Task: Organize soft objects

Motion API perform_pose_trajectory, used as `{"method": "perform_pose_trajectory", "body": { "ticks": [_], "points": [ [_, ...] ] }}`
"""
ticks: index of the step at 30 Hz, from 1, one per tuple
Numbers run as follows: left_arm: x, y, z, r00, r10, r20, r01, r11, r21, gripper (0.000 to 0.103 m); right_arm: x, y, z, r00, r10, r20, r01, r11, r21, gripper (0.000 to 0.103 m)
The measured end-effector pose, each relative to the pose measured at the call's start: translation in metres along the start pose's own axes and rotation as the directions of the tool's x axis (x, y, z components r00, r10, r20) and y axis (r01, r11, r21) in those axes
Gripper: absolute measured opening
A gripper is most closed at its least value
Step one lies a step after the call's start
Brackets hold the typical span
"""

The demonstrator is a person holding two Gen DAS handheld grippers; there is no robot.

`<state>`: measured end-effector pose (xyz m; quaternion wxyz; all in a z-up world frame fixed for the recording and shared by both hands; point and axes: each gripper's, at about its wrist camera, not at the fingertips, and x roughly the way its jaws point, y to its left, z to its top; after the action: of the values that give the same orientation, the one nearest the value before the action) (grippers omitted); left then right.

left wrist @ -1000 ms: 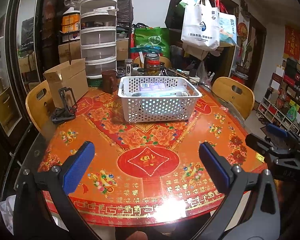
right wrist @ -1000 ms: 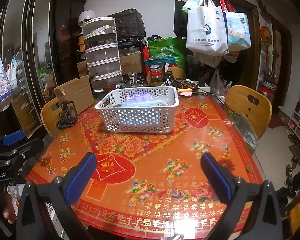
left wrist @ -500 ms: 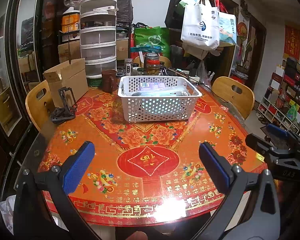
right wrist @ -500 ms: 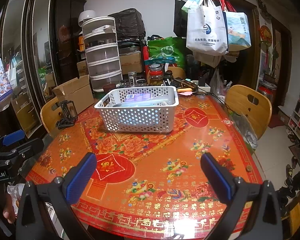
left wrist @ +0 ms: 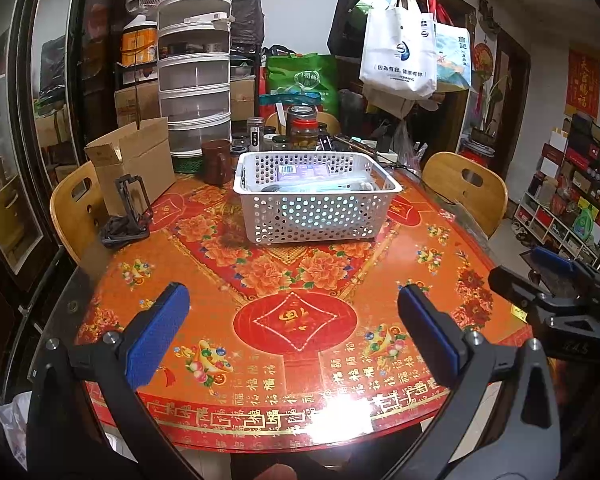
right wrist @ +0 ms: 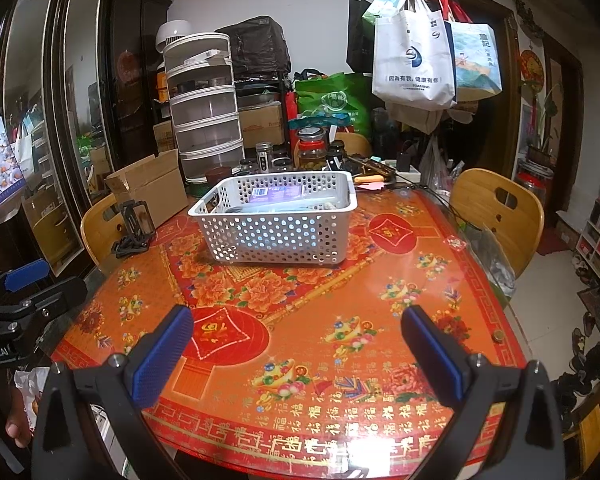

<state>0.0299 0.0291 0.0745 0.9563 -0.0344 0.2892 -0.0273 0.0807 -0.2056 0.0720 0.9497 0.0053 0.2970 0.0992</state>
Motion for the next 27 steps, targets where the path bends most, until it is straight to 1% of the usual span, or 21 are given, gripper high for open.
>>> {"method": "perform_pose_trajectory", "body": {
  "ticks": [27],
  "points": [
    [-0.0003, 0.0001, -0.002, 1.0, -0.011, -0.003, 0.011, 1.0, 0.012, 0.103, 0.0004, -0.0007, 0.0, 1.0, 0.0, -0.002, 0.0, 1.0, 0.002, 0.103]
  ]
}}
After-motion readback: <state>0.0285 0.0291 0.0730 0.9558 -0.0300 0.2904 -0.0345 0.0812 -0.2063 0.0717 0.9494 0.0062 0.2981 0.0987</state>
